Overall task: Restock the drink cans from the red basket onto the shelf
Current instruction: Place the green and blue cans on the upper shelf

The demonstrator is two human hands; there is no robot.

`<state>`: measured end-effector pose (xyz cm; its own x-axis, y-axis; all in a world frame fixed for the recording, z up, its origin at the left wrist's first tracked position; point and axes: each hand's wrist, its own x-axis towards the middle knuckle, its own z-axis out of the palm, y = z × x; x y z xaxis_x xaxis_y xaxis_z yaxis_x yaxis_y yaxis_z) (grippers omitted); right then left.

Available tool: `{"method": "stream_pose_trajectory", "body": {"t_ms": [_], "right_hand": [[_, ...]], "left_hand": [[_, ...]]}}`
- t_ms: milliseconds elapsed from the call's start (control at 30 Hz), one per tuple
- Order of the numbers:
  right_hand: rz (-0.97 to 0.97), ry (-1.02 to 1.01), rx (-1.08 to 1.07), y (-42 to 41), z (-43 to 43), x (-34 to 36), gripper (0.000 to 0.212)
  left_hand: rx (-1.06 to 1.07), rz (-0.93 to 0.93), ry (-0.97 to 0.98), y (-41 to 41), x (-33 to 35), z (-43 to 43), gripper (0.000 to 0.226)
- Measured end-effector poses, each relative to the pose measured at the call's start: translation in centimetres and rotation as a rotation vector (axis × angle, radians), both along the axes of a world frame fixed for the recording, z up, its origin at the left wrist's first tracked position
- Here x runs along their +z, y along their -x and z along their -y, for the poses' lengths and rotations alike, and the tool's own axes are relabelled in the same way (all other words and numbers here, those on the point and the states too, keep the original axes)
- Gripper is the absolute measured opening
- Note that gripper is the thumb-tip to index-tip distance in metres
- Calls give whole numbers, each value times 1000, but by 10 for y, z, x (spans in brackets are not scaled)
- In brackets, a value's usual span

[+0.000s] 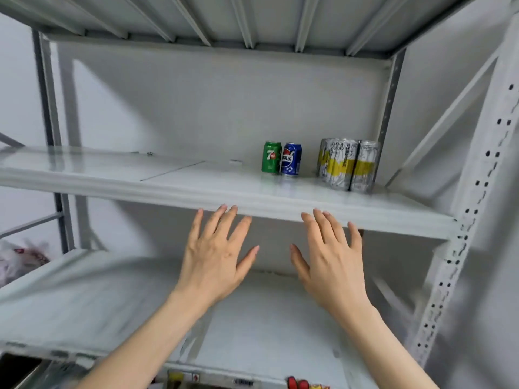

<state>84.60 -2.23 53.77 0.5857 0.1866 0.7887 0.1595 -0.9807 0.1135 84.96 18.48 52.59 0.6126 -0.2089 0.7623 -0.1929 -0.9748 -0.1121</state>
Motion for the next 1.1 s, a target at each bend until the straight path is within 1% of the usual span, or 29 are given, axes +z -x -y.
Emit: {"method": "stream_pose_trajectory", "body": {"t_ms": [167,367,567,733,867,1100], "right_hand": [[-37,-27,-28,66,-8,-45,55],[-106,-60,-89,141,-30,-112,55],[-236,-106,-119,206,-49,-181,56],[-358,-131,-127,250,-53,-237,62],[-491,-147,-127,283,-52,-278,64],[-666,-142,-73,340,-46,-360,59]], "left_hand": [[-61,8,-24,54,-41,-16,55],[-126,-40,-50,116,-105,-36,55],[-162,-181,-31,180,-176,-44,55],[-167,-309,0,225,-232,-40,54],[-142,-429,10,259,-277,-35,54],[-53,-679,17,326,-356,-21,56]]}}
